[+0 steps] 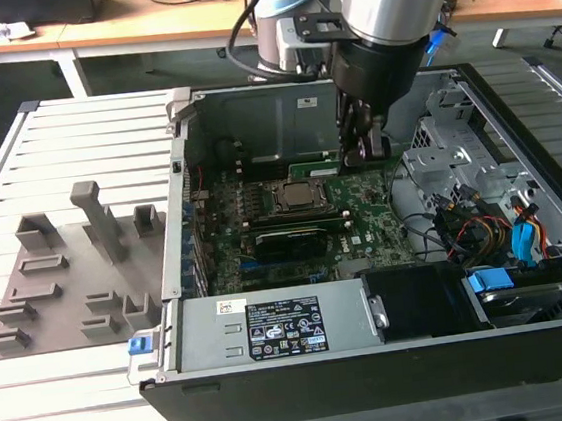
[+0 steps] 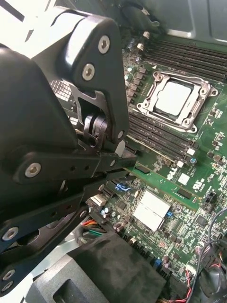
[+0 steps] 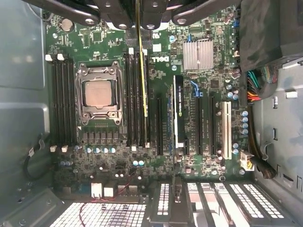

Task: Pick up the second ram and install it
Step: 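Insert the second ram into the second slot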

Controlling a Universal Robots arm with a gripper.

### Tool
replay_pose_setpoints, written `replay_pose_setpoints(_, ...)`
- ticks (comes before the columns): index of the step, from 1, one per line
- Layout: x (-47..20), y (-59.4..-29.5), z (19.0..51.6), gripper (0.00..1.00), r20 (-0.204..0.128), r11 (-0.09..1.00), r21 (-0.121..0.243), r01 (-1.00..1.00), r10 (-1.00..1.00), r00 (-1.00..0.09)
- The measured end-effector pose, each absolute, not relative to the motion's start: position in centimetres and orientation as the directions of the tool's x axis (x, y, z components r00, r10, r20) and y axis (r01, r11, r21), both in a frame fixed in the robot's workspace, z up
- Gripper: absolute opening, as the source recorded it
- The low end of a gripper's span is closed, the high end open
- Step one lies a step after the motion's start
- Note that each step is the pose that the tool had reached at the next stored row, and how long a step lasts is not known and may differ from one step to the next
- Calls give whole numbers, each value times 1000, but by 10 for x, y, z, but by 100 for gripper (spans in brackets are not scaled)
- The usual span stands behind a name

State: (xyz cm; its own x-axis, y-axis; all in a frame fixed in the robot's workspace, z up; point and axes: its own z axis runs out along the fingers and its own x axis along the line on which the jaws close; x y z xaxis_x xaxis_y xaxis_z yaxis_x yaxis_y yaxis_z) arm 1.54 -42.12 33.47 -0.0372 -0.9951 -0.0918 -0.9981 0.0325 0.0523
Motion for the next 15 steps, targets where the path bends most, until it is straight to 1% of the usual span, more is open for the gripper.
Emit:
replay_pose_setpoints(11, 15, -421, 328, 14, -92, 33, 52, -998, -995, -37)
replay_pose_setpoints(15, 14, -415, 325, 14, -92, 33, 52, -998, -995, -37)
